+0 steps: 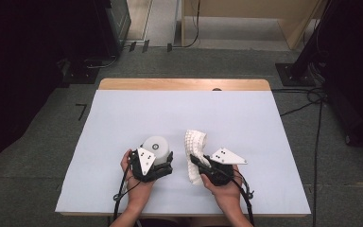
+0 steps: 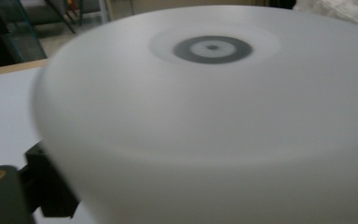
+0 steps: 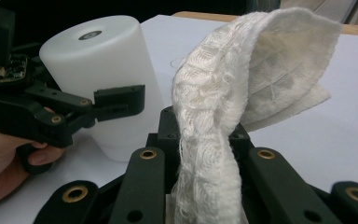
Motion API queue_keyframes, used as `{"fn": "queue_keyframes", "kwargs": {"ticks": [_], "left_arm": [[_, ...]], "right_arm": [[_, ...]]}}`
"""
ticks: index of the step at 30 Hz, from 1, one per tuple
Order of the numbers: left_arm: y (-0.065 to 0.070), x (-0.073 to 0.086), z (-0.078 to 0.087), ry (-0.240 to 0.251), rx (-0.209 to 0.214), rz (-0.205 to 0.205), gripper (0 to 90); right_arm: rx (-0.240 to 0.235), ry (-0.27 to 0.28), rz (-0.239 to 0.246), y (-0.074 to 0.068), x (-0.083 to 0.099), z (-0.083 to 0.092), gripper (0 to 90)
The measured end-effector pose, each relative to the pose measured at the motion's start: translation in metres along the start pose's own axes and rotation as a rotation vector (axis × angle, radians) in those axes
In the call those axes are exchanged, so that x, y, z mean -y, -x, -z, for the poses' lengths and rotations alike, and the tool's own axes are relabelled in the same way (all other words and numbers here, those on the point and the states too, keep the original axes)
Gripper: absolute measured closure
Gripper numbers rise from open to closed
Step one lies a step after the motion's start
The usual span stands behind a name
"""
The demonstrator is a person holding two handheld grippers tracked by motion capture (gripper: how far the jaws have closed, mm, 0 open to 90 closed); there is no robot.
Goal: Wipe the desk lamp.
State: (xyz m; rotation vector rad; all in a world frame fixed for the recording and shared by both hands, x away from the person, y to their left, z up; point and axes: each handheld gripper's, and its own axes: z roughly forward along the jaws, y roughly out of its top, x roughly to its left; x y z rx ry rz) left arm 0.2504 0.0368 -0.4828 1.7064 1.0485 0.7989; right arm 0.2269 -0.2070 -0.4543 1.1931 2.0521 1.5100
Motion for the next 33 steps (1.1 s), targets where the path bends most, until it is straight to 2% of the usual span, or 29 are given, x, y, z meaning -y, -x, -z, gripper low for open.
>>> {"fn": "queue_keyframes", "kwargs": {"ticks": [2,7,11,14,15,17,21,25,27,33], "left_arm": [[-0.002,0.000,0.001,0.003,-0.001,0.014,7.0],[-0.005,-0.003,0.002,-0.011,0.010,-0.003,7.6],[-0.013,-0.010,0.007,0.022,0.052,0.014,7.8],[-0.016,-0.019,0.014,0.063,0.098,0.017,7.9],[-0.018,-0.024,0.018,0.080,0.134,0.027,7.9],[-0.019,-0.029,0.023,0.106,0.172,0.034,8.0],[-0.017,-0.036,0.029,0.138,0.245,0.059,8.0],[-0.012,-0.038,0.032,0.157,0.330,0.072,8.0],[-0.010,-0.039,0.033,0.161,0.365,0.061,8.1],[-0.006,-0.039,0.034,0.172,0.433,0.050,8.2]], "right_arm": [[0.001,0.000,0.000,0.000,0.000,0.000,75.4],[0.001,0.000,0.001,-0.001,0.000,0.000,75.4],[-0.001,0.001,-0.001,-0.002,0.000,0.000,75.4],[-0.005,0.000,0.006,-0.003,0.000,-0.001,75.4],[-0.007,-0.004,0.005,-0.004,0.000,-0.002,75.4],[-0.012,-0.003,0.006,-0.005,0.000,-0.003,75.4],[-0.040,0.003,-0.008,-0.010,0.000,-0.003,75.4],[-0.069,0.011,0.008,-0.017,-0.001,-0.004,75.4],[-0.074,0.012,0.012,-0.020,-0.002,-0.004,75.4],[-0.062,0.017,0.012,-0.017,-0.002,-0.004,75.4]]}}
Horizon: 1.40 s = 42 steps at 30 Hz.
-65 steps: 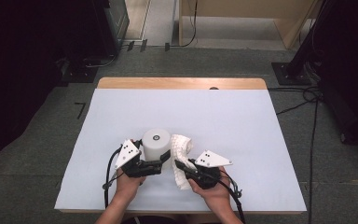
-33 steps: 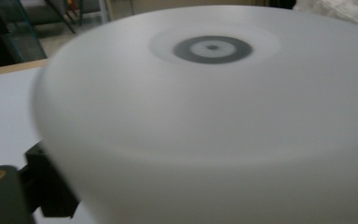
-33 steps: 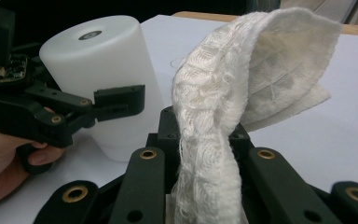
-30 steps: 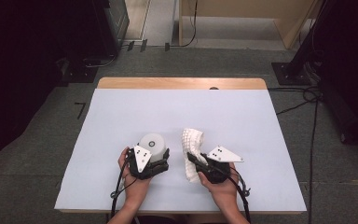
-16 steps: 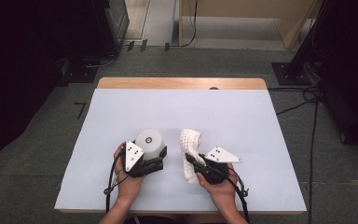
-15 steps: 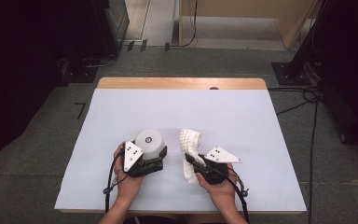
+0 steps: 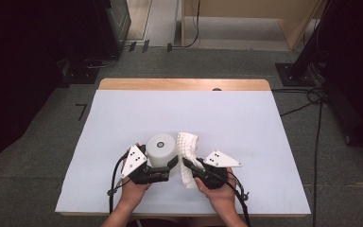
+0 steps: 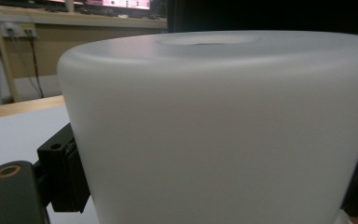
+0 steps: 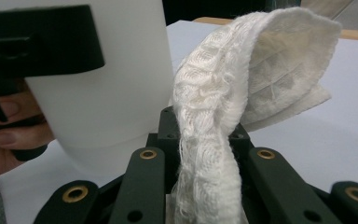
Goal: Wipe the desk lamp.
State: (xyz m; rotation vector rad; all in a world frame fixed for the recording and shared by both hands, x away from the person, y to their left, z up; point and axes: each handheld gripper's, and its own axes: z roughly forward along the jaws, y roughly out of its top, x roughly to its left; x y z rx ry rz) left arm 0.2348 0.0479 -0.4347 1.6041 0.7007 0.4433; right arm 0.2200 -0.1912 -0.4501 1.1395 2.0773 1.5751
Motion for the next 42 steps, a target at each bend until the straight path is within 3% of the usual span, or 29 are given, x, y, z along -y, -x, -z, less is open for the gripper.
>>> {"fn": "queue_keyframes", "kwargs": {"ticks": [5,9,13,18,22,24,28,31,34,42], "left_arm": [[0.005,0.003,-0.003,-0.016,0.041,-0.020,8.3],[0.011,0.006,-0.007,-0.048,0.047,-0.084,8.2],[0.012,0.009,-0.009,-0.069,0.067,-0.101,8.3],[0.006,0.005,-0.006,-0.033,0.045,-0.061,8.3],[-0.002,0.002,-0.001,-0.004,0.002,-0.035,8.3],[-0.006,0.001,0.001,-0.008,0.006,-0.009,8.4],[-0.004,0.001,0.001,-0.008,0.018,-0.027,8.5],[-0.001,0.002,-0.002,-0.016,0.053,-0.031,8.5],[0.001,0.003,-0.004,-0.027,0.054,-0.042,8.5],[-0.014,0.005,-0.002,-0.021,-0.040,0.024,8.5]], "right_arm": [[0.010,0.018,-0.005,0.004,-0.003,0.003,75.4],[0.017,0.032,-0.008,0.006,-0.006,0.007,75.5],[0.020,0.042,0.003,0.006,-0.008,0.009,75.5],[0.004,0.015,0.007,0.003,-0.004,0.003,75.5],[-0.019,-0.015,0.024,-0.008,0.002,-0.004,75.5],[-0.024,-0.025,0.030,-0.012,0.003,-0.006,75.6],[-0.026,-0.020,0.026,-0.011,0.002,-0.006,75.5],[-0.015,-0.012,0.026,-0.007,0.001,-0.004,75.5],[-0.007,-0.006,0.012,-0.004,0.000,-0.002,75.5],[-0.029,-0.028,0.023,-0.011,0.003,-0.006,75.5]]}}
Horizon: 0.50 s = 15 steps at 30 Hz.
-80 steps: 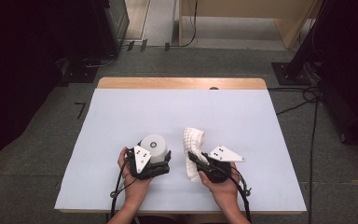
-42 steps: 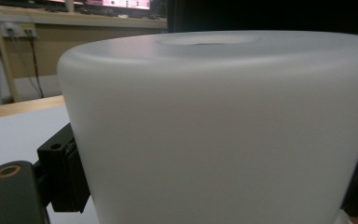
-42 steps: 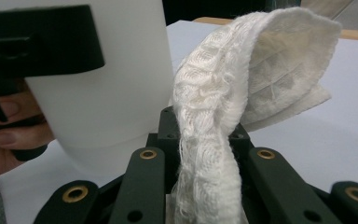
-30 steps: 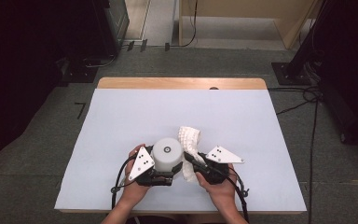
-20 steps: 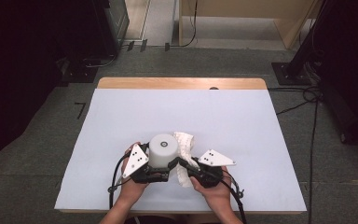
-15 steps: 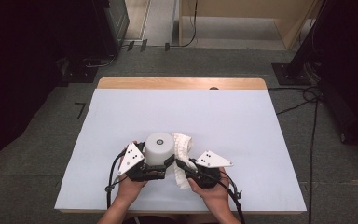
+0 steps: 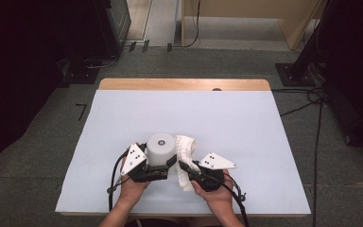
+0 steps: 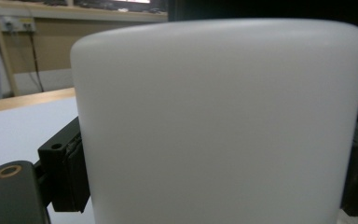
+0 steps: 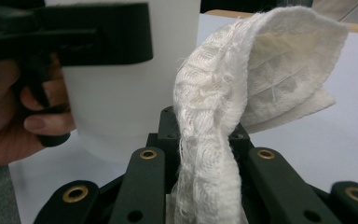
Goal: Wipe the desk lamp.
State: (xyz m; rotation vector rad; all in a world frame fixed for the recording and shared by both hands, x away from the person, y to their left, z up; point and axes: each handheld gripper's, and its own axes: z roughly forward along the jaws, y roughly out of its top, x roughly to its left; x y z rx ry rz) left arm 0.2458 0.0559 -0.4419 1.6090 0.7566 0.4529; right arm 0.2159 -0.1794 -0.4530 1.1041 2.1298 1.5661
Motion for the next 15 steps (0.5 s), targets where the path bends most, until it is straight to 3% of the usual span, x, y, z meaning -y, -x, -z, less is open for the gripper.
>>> {"fn": "queue_keyframes", "kwargs": {"ticks": [3,5,10,13,15], "left_arm": [[-0.003,0.000,0.001,-0.007,-0.011,0.005,8.5],[-0.001,0.000,0.000,-0.008,0.005,0.003,8.5],[0.011,0.000,-0.002,-0.003,0.097,-0.040,8.5],[0.011,0.001,-0.004,0.003,0.085,-0.063,8.5],[0.006,0.004,-0.006,0.000,0.037,-0.056,8.4]], "right_arm": [[-0.004,-0.012,0.002,-0.002,0.002,-0.004,75.5],[-0.003,-0.017,0.003,-0.002,0.003,-0.005,75.5],[0.020,-0.009,-0.011,0.006,0.002,-0.003,75.5],[0.031,-0.004,-0.023,0.010,0.002,0.000,75.5],[0.028,-0.002,-0.022,0.010,0.001,0.001,75.5]]}}
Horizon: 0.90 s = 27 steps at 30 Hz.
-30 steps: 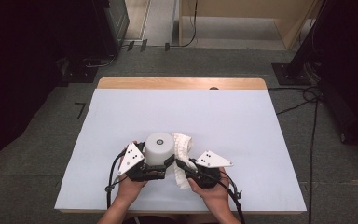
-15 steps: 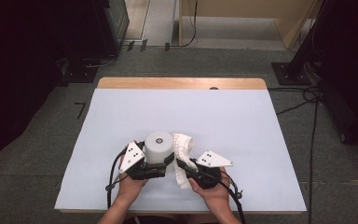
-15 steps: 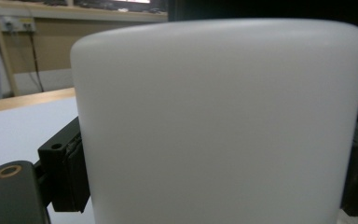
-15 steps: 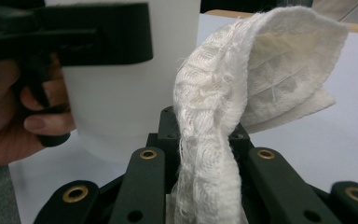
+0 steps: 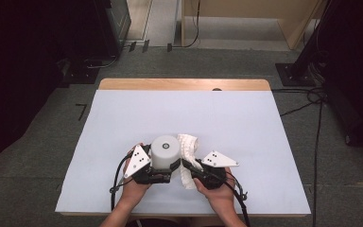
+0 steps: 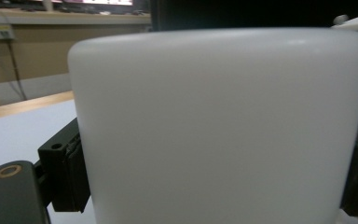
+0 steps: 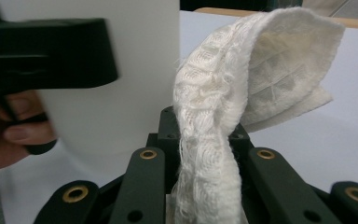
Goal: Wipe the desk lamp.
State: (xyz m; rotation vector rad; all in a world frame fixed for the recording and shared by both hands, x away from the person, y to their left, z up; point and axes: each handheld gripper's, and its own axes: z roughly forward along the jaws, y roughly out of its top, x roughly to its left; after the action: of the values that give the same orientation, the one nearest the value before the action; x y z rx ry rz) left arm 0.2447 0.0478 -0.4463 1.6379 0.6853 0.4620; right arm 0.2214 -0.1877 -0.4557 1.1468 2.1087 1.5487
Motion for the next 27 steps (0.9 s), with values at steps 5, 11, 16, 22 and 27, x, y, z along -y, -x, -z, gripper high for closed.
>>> {"fn": "queue_keyframes", "kwargs": {"ticks": [5,11,16,22,27], "left_arm": [[-0.022,0.015,-0.006,-0.047,-0.110,0.046,8.5],[-0.023,0.027,-0.009,-0.087,-0.134,-0.024,8.4],[-0.019,0.037,-0.006,-0.106,-0.145,-0.058,8.3],[-0.016,0.039,-0.002,-0.138,-0.161,-0.059,7.2],[-0.013,0.038,0.001,-0.159,-0.199,-0.042,0.9]], "right_arm": [[0.012,-0.007,0.014,-0.002,-0.001,0.002,75.5],[0.048,0.000,-0.005,0.008,-0.002,0.006,75.5],[0.056,0.007,-0.007,0.012,-0.003,0.008,75.5],[0.062,0.006,-0.008,0.014,-0.002,0.008,75.5],[0.064,0.005,-0.007,0.014,-0.002,0.008,75.5]]}}
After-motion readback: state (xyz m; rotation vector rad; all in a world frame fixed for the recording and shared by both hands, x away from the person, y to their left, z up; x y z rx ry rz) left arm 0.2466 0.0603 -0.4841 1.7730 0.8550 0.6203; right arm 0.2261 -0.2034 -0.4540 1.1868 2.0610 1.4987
